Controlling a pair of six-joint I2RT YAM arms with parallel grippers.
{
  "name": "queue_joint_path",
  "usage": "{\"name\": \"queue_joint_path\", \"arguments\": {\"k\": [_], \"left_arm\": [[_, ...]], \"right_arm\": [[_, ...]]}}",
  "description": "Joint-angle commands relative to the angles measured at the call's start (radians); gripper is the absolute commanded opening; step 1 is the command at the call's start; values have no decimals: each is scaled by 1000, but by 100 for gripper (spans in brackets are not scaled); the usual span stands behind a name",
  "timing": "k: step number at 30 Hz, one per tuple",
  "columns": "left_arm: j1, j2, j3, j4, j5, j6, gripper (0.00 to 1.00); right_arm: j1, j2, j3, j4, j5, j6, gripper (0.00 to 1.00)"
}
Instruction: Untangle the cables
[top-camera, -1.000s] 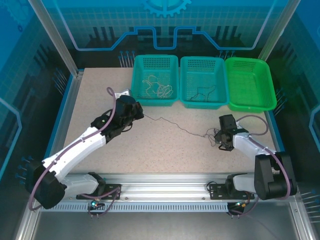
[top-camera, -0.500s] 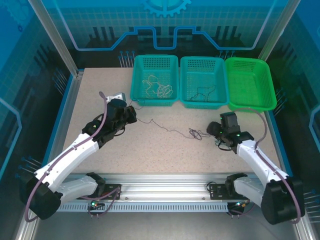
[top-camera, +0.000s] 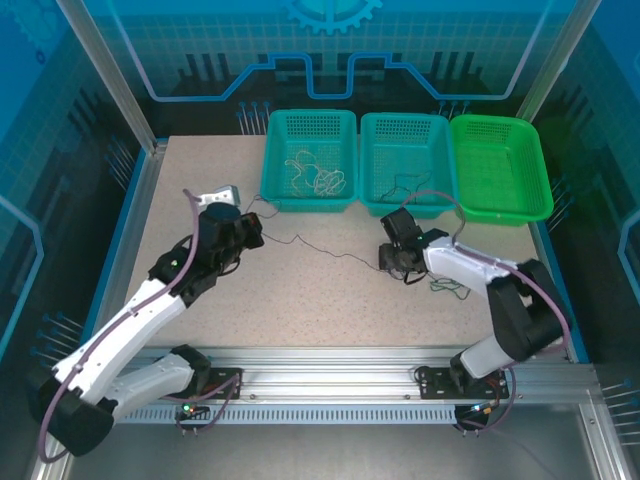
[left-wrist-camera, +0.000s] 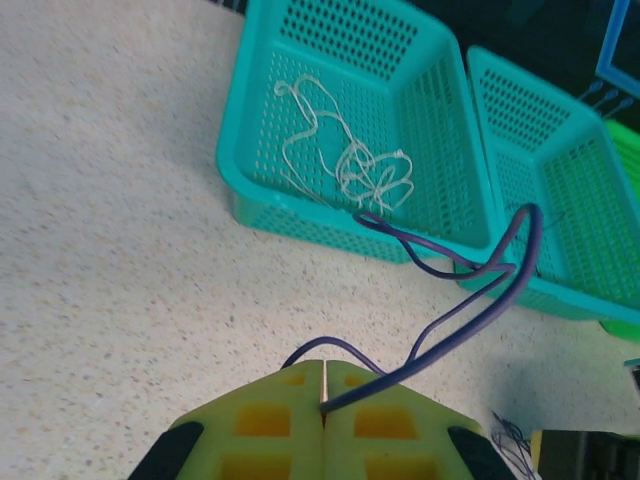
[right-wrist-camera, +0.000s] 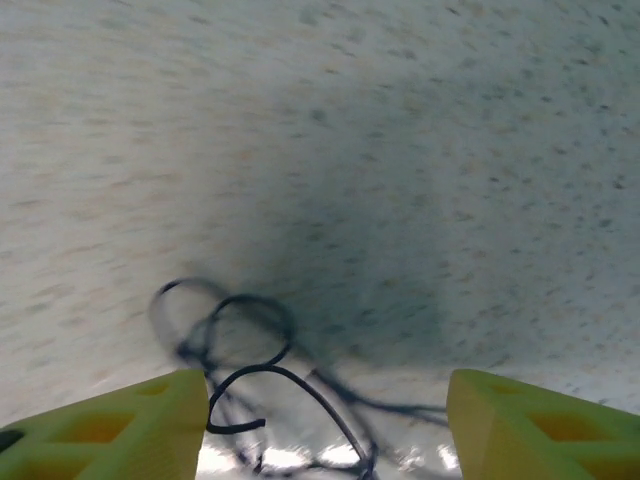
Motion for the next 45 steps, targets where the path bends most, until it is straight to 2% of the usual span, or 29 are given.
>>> {"name": "queue_joint_path", "arguments": {"k": [1,4,6,11,15,19,21,25,26,28,29,32,34,37,40,45], "left_arm": [[30,-72,5,-98,-132,39,0],[86,-118,5,-137,-136,75,0],[142,-136,6,-163,-112,93,0],[260,-161,5,-207,-49,106,0],[325,-177,-10,-215,5,93,0],[344,-179,-33,-199,55,77,0],[344,-179,-50,-163,123,84,0],[344,-176,-57,-108,240,100,0],[344,-173,-52,-100,261,105,0],[342,-164,-43,-81,317,115,0],[342,-158,-35,-63,364,117,0],[337,-131,-21,-2,507,104,0],[319,-116,-7,33,568,95,0],[256,-97,18,55,563,103,0],[196,-85,22,91,562,102,0],[116,-65,10,136,534,98,0]], "right_arm": [[-81,41,14,-67,43,48,62],[-174,9,-70,-25,32,98,54],[-264,-30,-110,11,-37,116,55],[-383,-57,-145,45,-119,153,53],[-404,-52,-152,48,-148,161,50],[-393,-105,-179,73,-162,122,53],[-373,-148,-174,56,-158,86,59],[-312,-331,-128,1,-166,-30,74],[-283,-388,-123,14,-167,-68,80],[-202,-502,-130,75,-165,-134,100],[-151,-553,-137,120,-193,-171,100],[-12,-621,-147,264,-407,-263,100],[88,-605,-145,384,-522,-279,100],[242,-535,-129,542,-523,-295,100],[286,-411,-68,651,-598,-185,100],[334,-182,75,706,-633,5,99]]}}
